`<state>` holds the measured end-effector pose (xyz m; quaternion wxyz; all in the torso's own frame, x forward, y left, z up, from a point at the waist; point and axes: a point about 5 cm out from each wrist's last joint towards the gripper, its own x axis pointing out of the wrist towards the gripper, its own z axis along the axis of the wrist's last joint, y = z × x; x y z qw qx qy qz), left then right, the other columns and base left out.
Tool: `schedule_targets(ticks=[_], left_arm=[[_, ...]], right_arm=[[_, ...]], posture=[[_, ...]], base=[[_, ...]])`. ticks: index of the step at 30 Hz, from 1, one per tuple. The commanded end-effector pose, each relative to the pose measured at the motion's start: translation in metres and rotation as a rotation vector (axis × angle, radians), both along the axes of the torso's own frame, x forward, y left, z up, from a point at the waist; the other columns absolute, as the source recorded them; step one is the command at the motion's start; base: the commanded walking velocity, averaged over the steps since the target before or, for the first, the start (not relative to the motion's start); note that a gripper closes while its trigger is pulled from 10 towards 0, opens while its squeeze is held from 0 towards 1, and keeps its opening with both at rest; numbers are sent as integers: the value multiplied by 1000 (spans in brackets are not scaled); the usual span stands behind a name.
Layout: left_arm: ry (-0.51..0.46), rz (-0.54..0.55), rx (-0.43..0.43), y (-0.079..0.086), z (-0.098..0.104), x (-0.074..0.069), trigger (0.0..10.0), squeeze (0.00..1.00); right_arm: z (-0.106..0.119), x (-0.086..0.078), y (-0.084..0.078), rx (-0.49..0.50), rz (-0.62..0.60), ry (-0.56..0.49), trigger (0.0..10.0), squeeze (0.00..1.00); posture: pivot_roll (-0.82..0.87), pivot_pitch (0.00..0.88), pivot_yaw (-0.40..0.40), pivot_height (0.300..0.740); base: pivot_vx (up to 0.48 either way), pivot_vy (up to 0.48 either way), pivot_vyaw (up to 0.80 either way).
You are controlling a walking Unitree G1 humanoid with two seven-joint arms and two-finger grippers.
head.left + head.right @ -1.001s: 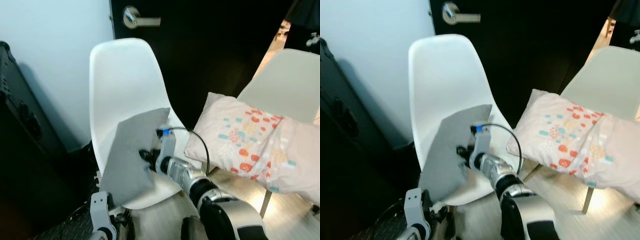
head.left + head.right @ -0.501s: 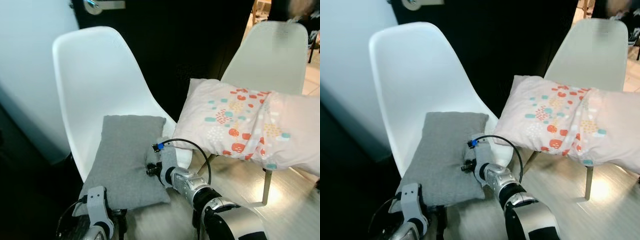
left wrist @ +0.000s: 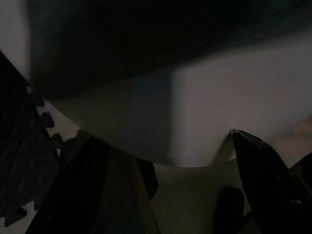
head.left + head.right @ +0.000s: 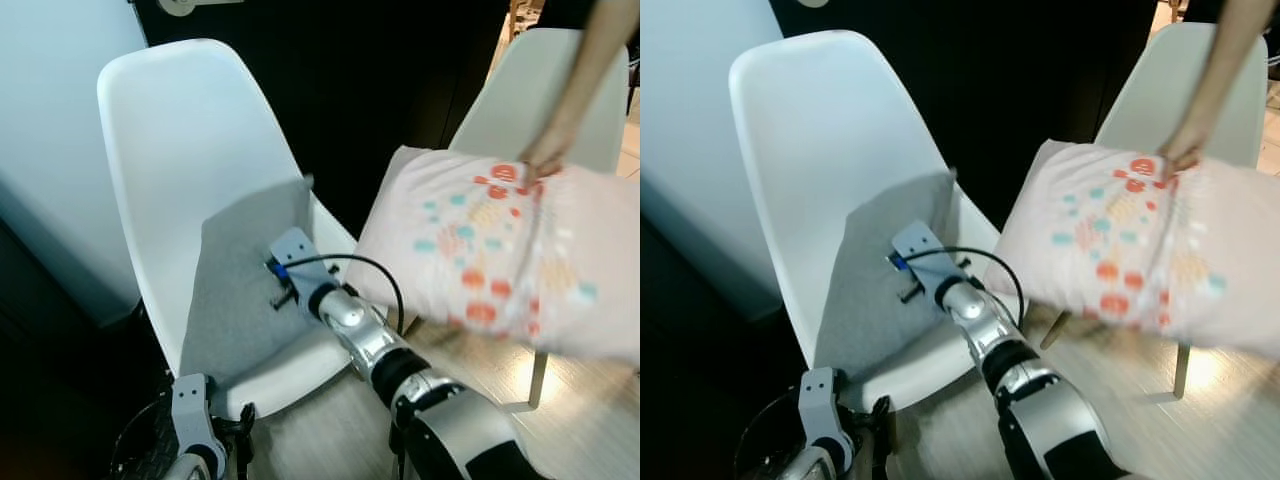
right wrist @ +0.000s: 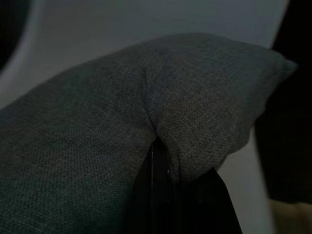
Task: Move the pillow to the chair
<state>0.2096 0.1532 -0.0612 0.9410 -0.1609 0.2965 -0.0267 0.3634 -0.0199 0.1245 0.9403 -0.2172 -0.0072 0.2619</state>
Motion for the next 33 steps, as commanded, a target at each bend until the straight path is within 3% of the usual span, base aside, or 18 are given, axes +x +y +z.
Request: schedule_targets(ticks=[1, 3, 5, 6, 8, 9, 13, 14, 16, 23, 27, 28, 29, 31, 32, 33], left_arm=[[165, -50, -39, -21, -21, -31, 10000, 0], [154, -50, -40, -21, -19, -29, 10000, 0], [154, -50, -40, -21, -19, -29, 10000, 0], [142, -50, -42, -22, -18, -25, 10000, 0], [142, -50, -42, -22, -18, -25, 10000, 0], [134, -53, -43, -22, -16, -23, 10000, 0], [133, -55, -43, -23, -16, -22, 10000, 0], [133, -56, -42, -23, -16, -22, 10000, 0], [133, -59, -42, -23, -16, -22, 10000, 0], [136, -60, -40, -22, -16, -21, 10000, 0], [136, -60, -40, -22, -16, -21, 10000, 0], [137, -60, -40, -22, -16, -21, 10000, 0], [137, -60, -40, -22, -16, -21, 10000, 0], [138, -60, -40, -22, -16, -20, 10000, 0], [138, -60, -40, -22, -16, -20, 10000, 0], [139, -60, -41, -22, -15, -20, 10000, 0]], right_arm=[[19, 7, 0, -1, -40, -116, 10000, 0], [11, 7, -3, -71, -54, -85, 10000, 0], [11, 7, -3, -71, -54, -85, 10000, 0], [-10, 1, -5, -159, -49, -1, 10000, 0], [-10, 1, -5, -159, -49, -1, 10000, 0], [-28, -7, -8, -188, -53, 78, 10000, 0], [-39, -12, -9, -165, -51, 137, 10000, 0], [-44, -16, -7, -129, -36, 182, 10000, 706], [-48, -19, -5, -47, -29, 242, 10000, 1000], [-42, -17, -8, 252, -7, 359, 10000, 1000], [-40, -16, -13, 344, 19, 397, 10000, 1000], [-38, -14, -18, 438, 34, 432, 10000, 1000], [-38, -14, -18, 438, 34, 432, 10000, 1000], [-27, -8, -35, 731, 102, 489, 10000, 1000], [-27, -8, -35, 731, 102, 489, 10000, 1000], [-23, -6, -42, 826, 129, 499, 10000, 1000]], posture=[[26, 167, -62, 530], [26, 167, -62, 530], [26, 167, -62, 530], [21, 169, -60, 530], [21, 169, -60, 530], [16, 174, -58, 530], [15, 175, -54, 530], [12, 174, -55, 530], [12, 174, -55, 530], [8, 161, -51, 530], [5, 158, -51, 530], [2, 153, -52, 530], [2, 153, -52, 530], [-2, 147, -52, 530], [-2, 147, -52, 530], [-2, 147, -52, 530]], base=[[0, 0, 0], [0, 0, 0], [0, 0, 0], [0, 0, 0], [0, 0, 0], [0, 0, 0], [0, 0, 0], [0, 0, 0], [0, 0, 0], [0, 0, 0], [0, 0, 0], [0, 0, 0], [0, 0, 0], [0, 0, 0], [0, 0, 0], [0, 0, 0]])
